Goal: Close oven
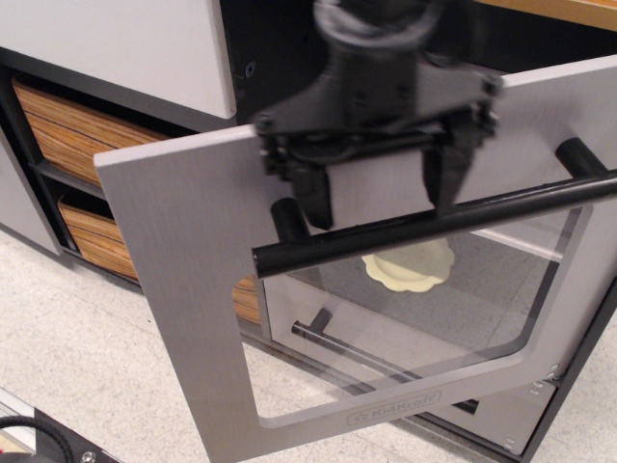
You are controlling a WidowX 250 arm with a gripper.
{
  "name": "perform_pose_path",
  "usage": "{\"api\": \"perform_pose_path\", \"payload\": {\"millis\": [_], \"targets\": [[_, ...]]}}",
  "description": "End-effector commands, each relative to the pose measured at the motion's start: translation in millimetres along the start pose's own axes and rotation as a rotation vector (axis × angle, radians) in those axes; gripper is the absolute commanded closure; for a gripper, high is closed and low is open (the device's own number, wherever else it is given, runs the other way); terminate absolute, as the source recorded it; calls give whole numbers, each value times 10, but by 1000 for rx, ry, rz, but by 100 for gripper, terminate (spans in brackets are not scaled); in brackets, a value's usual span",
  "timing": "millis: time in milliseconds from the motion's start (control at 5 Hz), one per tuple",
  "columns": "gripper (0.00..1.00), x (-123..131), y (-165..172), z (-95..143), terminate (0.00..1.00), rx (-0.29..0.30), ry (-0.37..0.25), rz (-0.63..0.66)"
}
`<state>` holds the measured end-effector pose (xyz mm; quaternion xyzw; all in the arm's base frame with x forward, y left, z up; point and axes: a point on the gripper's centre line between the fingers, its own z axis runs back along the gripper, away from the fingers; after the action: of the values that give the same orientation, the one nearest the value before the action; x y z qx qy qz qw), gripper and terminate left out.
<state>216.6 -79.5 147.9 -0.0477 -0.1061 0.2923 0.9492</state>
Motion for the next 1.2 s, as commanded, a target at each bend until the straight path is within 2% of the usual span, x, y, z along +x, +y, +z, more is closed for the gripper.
{"api": "perform_pose_path", "payload": {"millis": [0,200,400,600,800,1000], "targets": [[0,-547,81,-18,0,1,87,-241],[0,-654,28,-360,0,80,169,-244],[0,-577,-62,-733,0,150,154,-187],[0,-332,-102,-936,0,158,106,-124],[0,-113,-77,-825,0,107,30,-94],[0,120,-31,-716,0,77,-5,-62]]}}
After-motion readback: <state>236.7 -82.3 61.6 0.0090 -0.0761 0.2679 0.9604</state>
